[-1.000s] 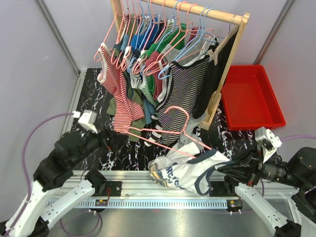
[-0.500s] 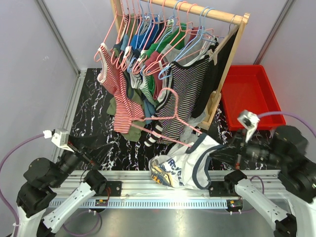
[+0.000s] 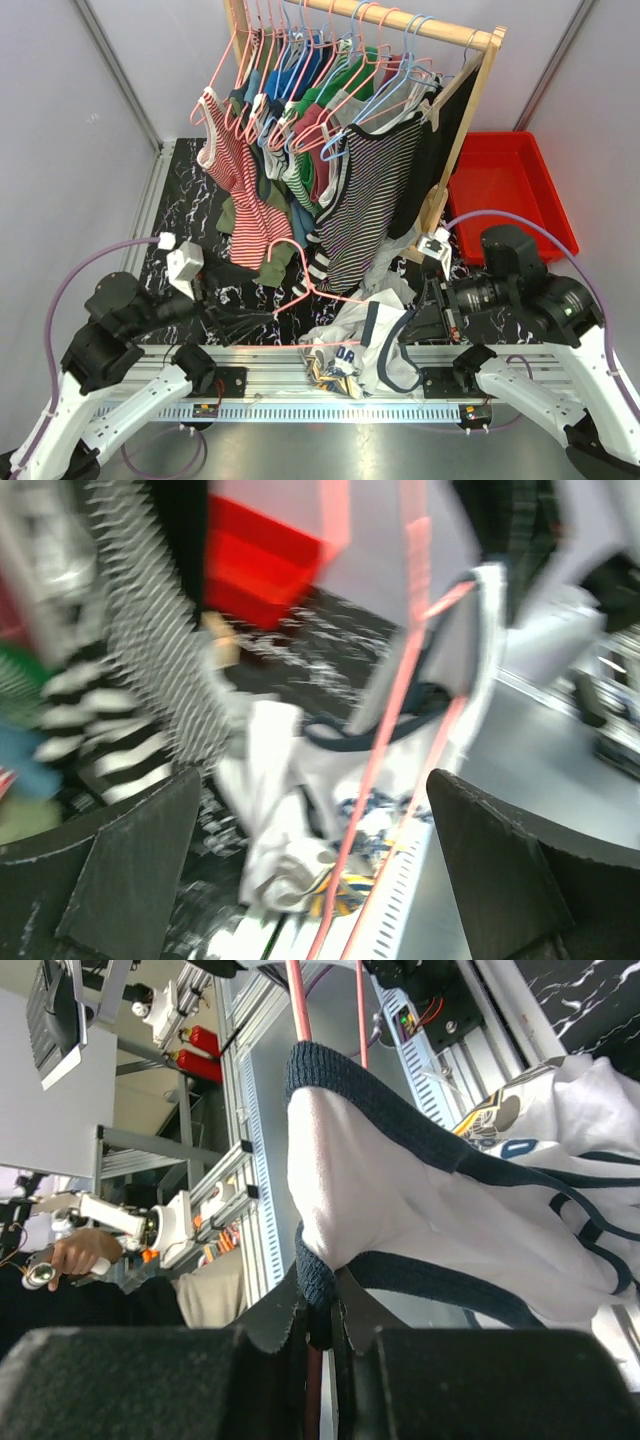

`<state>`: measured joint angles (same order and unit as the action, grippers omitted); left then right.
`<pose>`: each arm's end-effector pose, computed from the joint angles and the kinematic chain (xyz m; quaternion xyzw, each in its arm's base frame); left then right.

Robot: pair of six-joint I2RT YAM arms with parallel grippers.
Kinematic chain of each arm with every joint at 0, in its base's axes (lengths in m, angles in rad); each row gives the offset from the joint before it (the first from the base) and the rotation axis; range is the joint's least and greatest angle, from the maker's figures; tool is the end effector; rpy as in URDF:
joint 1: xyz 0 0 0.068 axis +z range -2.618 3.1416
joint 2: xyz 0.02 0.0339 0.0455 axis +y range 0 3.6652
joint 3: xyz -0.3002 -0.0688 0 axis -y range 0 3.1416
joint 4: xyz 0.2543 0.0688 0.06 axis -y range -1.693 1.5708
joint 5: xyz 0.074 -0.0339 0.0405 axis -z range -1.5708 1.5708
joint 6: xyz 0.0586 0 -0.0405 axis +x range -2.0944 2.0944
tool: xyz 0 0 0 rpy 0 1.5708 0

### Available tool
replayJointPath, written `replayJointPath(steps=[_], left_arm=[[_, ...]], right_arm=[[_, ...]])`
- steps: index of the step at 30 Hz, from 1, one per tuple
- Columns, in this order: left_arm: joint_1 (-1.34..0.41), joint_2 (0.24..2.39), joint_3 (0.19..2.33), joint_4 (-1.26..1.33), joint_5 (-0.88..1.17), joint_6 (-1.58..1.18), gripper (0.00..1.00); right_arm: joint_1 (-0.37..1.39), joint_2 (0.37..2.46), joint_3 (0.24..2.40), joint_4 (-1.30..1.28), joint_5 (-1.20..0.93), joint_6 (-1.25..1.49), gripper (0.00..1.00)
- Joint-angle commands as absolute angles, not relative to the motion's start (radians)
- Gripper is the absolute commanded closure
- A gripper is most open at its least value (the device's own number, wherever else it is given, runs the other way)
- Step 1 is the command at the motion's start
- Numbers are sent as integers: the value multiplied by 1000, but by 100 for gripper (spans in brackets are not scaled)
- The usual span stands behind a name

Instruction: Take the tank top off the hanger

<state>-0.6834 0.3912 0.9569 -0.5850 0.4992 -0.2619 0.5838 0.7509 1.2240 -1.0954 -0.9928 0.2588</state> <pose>0.0214 -0.0536 0.4125 0.3139 0.6403 -0.4659 0.5239 0.0445 0.0882 0.4258 -0.3412 0.7368 0.5509 0.1932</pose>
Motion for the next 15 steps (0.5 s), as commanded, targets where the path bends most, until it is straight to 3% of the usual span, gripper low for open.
replayJointPath(steps=[1, 10, 15], left_arm=[[-686, 420, 931, -376, 773, -300, 1], [-686, 500, 890, -140, 830, -354, 1], [-687, 580, 926, -161, 810, -310, 1]], right_arm=[[607, 787, 1198, -1009, -1058, 279, 100], [632, 813, 1178, -965, -1088, 285, 100], [644, 801, 1180, -968, -1091, 281, 100]])
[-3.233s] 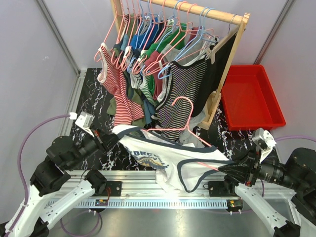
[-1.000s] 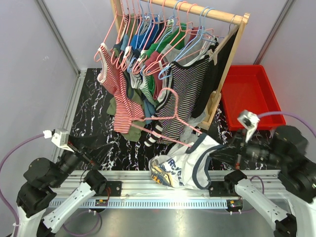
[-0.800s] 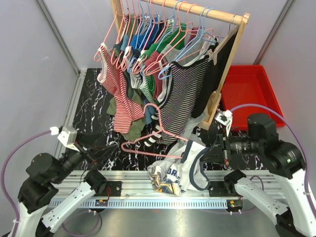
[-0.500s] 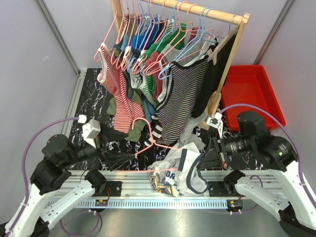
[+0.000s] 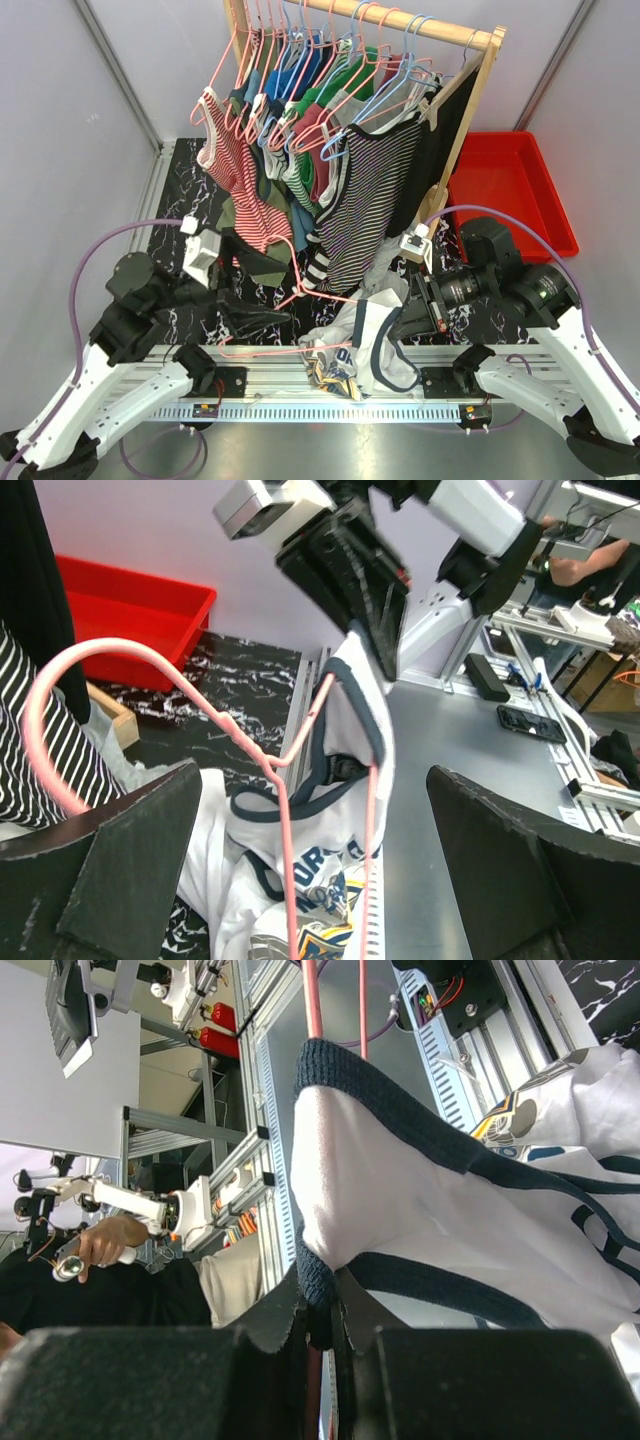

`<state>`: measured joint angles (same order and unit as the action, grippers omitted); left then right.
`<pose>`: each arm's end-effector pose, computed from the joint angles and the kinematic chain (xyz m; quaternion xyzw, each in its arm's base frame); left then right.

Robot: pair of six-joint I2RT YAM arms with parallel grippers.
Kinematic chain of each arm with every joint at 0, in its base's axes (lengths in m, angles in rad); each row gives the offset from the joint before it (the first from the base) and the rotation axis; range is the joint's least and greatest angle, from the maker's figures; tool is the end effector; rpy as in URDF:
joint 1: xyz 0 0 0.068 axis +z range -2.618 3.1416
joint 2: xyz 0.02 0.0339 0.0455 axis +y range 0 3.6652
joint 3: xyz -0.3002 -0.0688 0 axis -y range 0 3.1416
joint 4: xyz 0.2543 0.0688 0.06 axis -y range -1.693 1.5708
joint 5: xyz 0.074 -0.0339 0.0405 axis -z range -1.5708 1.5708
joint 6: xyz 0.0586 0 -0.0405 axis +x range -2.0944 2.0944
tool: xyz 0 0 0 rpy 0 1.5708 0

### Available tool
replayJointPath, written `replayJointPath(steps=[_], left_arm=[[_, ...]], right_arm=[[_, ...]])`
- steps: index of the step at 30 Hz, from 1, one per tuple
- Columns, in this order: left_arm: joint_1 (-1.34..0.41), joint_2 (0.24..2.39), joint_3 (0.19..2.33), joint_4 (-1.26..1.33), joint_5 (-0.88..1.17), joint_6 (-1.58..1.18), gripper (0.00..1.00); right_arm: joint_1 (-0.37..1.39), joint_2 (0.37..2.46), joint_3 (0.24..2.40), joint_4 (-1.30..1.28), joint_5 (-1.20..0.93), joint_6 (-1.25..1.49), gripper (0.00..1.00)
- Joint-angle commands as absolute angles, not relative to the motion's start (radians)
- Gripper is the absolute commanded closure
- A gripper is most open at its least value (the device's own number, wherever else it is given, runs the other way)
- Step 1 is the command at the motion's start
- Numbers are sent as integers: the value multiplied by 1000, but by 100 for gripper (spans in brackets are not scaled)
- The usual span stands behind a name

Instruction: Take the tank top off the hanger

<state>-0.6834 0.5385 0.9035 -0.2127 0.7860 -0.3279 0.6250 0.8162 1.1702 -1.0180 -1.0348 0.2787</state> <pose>0.0455 -0.0906 0.4318 0.3924 0.5408 -0.5577 0.4925 0.0629 0.1075 0.4126 -0.3480 0.7323 0.5662 0.1483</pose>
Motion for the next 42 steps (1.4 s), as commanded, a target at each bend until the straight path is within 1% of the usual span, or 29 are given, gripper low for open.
replayJointPath(steps=[1, 3, 7, 9, 13, 18, 20, 24, 28, 30, 31, 33, 37, 42], left_arm=[[-686, 589, 934, -182, 801, -290, 1], [-686, 620, 954, -201, 798, -272, 1], [-687, 656, 939, -146, 822, -305, 1], [-687, 657, 957, -179, 767, -279, 1], [-687, 560, 945, -189, 692, -273, 1], [-686, 451, 920, -268, 617, -278, 1], [-687, 404, 902, -285, 597, -284, 1], [-686, 385, 850, -282, 607, -299, 1], [-686, 411, 796, -163, 653, -330, 1], [-687, 440, 781, -108, 708, -350, 1], [-687, 472, 778, -42, 727, -376, 1], [-686, 503, 782, -2, 779, -397, 1], [-687, 570, 790, 162, 854, -460, 1], [-687, 613, 778, 273, 879, -518, 1]], right_arm=[[644, 798, 1180, -969, -1094, 282, 100], [646, 790, 1181, -969, -1092, 281, 100], [647, 784, 1175, -962, -1097, 282, 100], [647, 782, 1186, -979, -1072, 273, 100], [649, 772, 1209, -1012, -970, 264, 100], [649, 759, 1219, -1020, -878, 270, 100], [649, 752, 1213, -1005, -879, 275, 100], [647, 738, 1212, -988, -911, 273, 100], [647, 732, 1204, -977, -969, 271, 100], [649, 732, 1193, -965, -985, 278, 100], [649, 733, 1183, -953, -988, 282, 100], [649, 735, 1172, -942, -994, 285, 100], [649, 730, 1152, -907, -1006, 301, 100], [649, 732, 1125, -855, -1025, 314, 100]])
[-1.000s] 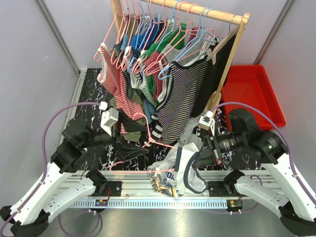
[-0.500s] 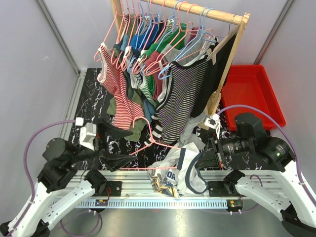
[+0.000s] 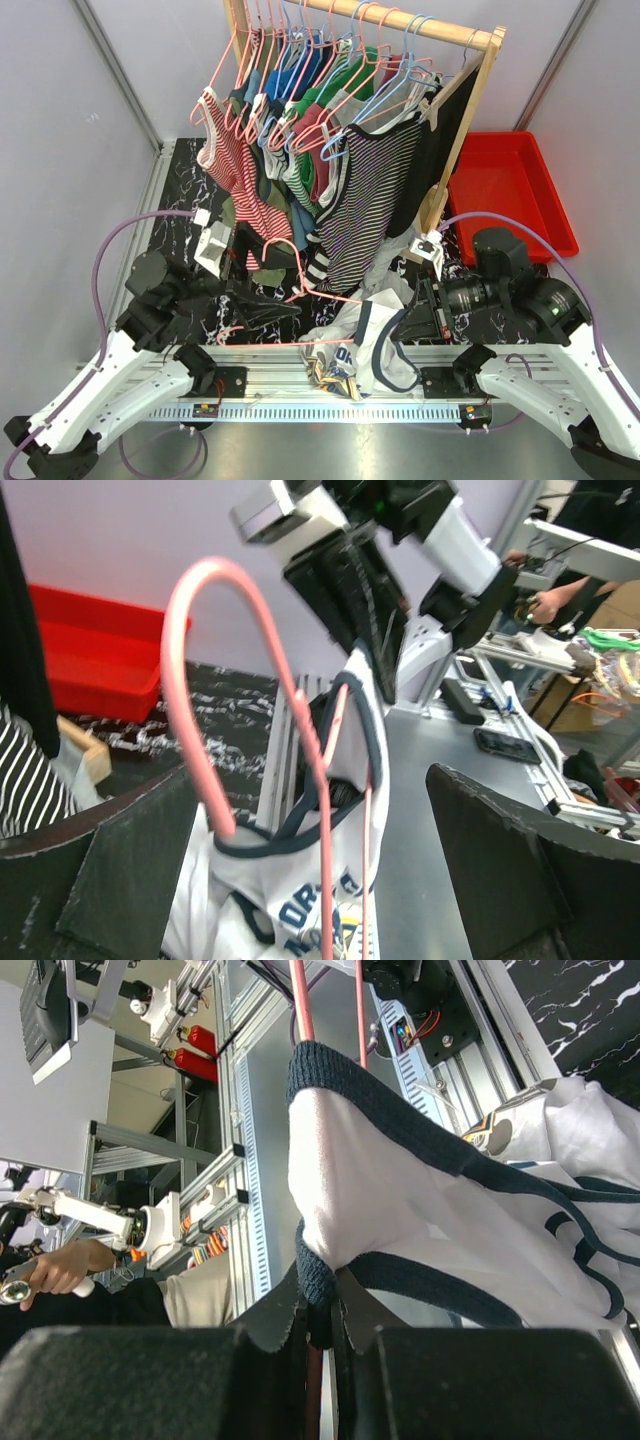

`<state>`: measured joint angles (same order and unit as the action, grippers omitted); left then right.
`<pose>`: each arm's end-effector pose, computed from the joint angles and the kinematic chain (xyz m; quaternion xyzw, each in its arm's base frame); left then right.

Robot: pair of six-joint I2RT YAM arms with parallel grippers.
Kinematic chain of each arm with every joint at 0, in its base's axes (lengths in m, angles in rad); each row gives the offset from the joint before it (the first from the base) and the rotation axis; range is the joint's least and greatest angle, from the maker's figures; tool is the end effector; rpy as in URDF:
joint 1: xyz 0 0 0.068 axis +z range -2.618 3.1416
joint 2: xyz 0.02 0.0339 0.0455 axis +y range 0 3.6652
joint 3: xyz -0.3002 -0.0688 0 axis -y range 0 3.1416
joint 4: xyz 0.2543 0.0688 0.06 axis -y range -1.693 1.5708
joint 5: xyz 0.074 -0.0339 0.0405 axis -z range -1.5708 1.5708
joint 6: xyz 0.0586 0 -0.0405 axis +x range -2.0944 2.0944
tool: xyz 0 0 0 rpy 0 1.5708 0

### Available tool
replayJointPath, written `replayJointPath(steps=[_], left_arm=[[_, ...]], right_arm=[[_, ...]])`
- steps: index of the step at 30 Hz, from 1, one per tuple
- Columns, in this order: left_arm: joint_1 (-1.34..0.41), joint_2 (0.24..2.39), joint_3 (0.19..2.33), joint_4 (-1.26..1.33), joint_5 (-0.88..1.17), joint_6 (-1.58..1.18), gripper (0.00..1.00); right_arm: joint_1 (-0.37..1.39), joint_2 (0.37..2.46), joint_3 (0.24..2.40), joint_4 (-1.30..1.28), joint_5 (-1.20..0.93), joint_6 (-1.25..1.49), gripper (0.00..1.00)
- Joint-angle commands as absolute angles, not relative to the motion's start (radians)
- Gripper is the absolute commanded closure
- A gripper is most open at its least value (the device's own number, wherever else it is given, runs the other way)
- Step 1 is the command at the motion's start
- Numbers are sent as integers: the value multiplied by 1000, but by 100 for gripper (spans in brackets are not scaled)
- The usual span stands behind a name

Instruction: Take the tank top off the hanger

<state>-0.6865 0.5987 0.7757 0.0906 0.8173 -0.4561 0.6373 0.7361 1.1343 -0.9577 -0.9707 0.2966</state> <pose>0.0671 -0.1103 0.4167 0.3778 0.5165 -0.5973 0.4835 0.0511 0.0980 0.4121 -0.3539 0.7243 0.5573 0.1988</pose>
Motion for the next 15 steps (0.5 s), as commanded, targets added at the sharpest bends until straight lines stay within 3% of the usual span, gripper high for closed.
replayJointPath(steps=[1, 8, 15], left_arm=[[-687, 617, 775, 288, 880, -529, 1], [-722, 675, 791, 296, 881, -532, 7], [-761, 735, 825, 230, 876, -506, 21]], right_arm=[[649, 732, 1118, -845, -1026, 319, 100], [649, 730, 1097, -785, -1029, 351, 100], [649, 724, 1088, -730, -1028, 379, 100]])
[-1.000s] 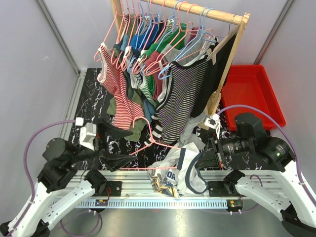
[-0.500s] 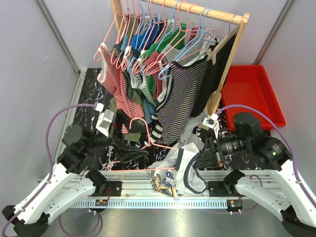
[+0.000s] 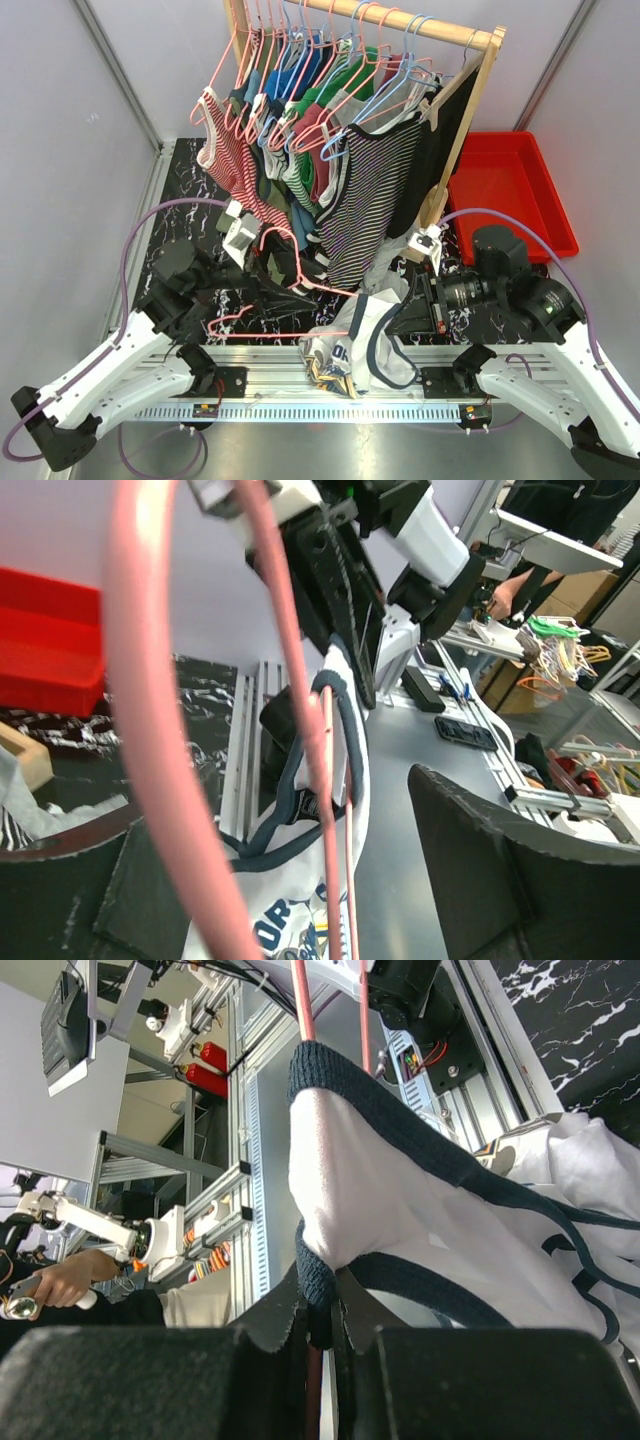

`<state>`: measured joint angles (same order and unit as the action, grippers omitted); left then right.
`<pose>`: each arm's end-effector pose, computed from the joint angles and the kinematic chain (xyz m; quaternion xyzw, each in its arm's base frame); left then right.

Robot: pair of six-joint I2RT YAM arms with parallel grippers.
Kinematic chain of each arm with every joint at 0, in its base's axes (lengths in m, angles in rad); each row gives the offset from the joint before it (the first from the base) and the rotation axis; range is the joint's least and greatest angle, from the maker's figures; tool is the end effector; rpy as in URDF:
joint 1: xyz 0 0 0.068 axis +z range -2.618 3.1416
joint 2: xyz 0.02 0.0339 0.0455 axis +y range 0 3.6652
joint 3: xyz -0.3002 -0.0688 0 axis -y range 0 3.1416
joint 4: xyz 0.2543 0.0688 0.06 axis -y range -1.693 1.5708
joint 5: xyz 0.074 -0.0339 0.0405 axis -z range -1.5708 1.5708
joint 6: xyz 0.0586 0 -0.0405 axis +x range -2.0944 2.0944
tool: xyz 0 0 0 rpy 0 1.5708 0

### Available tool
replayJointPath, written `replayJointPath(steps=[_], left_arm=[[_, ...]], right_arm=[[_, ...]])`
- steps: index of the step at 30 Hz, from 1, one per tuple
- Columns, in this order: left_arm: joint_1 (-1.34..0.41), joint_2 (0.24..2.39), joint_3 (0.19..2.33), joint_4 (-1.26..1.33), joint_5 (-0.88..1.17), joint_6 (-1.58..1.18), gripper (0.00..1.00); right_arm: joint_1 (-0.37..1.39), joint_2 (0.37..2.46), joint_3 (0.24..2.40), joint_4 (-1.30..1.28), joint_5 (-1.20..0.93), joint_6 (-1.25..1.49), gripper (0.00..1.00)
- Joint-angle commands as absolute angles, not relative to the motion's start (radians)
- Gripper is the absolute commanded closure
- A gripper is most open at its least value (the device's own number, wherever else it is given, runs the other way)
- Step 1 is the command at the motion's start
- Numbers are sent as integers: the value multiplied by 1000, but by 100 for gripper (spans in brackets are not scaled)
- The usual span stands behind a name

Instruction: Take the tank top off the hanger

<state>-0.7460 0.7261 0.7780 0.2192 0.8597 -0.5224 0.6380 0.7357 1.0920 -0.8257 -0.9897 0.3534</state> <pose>0.0833 -0.1375 0.4160 0.3911 0.5096 -0.6320 0.4336 0.0588 0.1046 0.4119 -0.3524 0.7071 0.5750 0.2126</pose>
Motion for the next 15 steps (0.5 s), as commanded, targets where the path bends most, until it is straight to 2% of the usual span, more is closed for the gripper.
replayJointPath(steps=[1, 4, 5, 8, 9, 11, 14, 15], left_arm=[[-765, 733, 825, 227, 874, -505, 26], [-770, 723, 831, 213, 871, -492, 44], [-770, 721, 836, 207, 877, -489, 61], [-778, 723, 835, 201, 900, -492, 85], [-788, 729, 833, 199, 907, -494, 90], [-799, 732, 831, 190, 916, -488, 100], [-818, 735, 833, 141, 913, -450, 100], [-821, 733, 831, 132, 908, -443, 100]], right_arm=[[649, 724, 1086, -729, -1028, 380, 100], [647, 718, 1078, -736, -1017, 383, 100], [649, 709, 1074, -738, -1014, 382, 100], [649, 680, 1052, -739, -996, 390, 100], [647, 675, 1045, -738, -983, 390, 100], [649, 666, 1032, -733, -971, 390, 100], [649, 672, 1026, -730, -948, 388, 100], [649, 675, 1025, -729, -931, 390, 96]])
